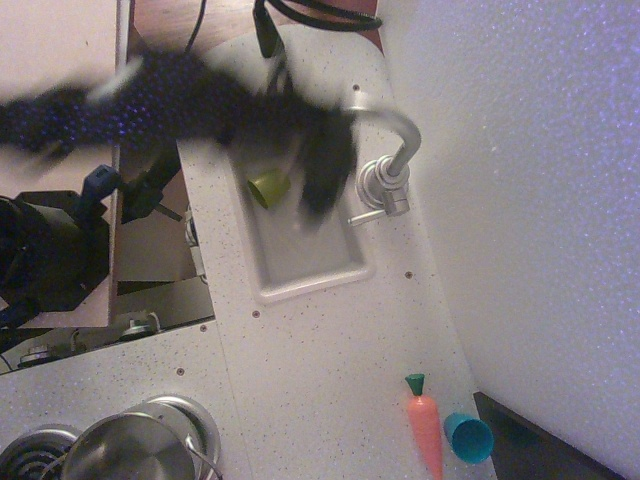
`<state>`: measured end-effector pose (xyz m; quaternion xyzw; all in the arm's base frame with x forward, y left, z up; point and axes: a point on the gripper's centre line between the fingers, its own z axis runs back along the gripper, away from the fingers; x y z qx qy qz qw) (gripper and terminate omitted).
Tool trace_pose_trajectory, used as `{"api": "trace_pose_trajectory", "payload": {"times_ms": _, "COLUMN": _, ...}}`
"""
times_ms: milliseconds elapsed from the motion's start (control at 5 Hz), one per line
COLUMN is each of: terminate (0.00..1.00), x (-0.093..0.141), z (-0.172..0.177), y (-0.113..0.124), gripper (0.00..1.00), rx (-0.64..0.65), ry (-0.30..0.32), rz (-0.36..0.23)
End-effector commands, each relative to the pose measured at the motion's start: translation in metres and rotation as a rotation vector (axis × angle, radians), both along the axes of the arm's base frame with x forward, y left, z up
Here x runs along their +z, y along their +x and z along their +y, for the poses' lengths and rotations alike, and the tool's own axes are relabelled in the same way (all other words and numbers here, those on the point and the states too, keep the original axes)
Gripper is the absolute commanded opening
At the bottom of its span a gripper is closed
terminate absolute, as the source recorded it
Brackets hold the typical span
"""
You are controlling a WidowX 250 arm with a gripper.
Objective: Turn faucet left
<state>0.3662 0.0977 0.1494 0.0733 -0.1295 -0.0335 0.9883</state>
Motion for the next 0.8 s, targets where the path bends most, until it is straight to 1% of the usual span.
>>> {"api": "trace_pose_trajectory", "payload": {"times_ms": 0, "terminate": 0.0, "x": 0.031, "z": 0.036, "y": 0.005, "gripper": 1.0, "rx": 0.07, "ry": 0.046, "rz": -0.104}}
{"api": "trace_pose_trajectory", "payload": {"times_ms": 200, "terminate": 0.0, "x": 0.017, "z": 0.038, "y": -0.01, "gripper": 1.0, "rx": 0.11, "ry": 0.062, "rz": -0.072}}
{"api": "trace_pose_trajectory", "payload": {"times_ms": 400, "terminate": 0.0, "x": 0.007, "z": 0.011, "y": -0.01, "gripper": 1.0, "rx": 0.051, "ry": 0.074, "rz": -0.038}}
{"api": "trace_pose_trajectory", "payload": {"times_ms": 600, "terminate": 0.0, "x": 0.027, "z": -0.032, "y": -0.024, "gripper": 1.0, "rx": -0.021, "ry": 0.093, "rz": -0.041}}
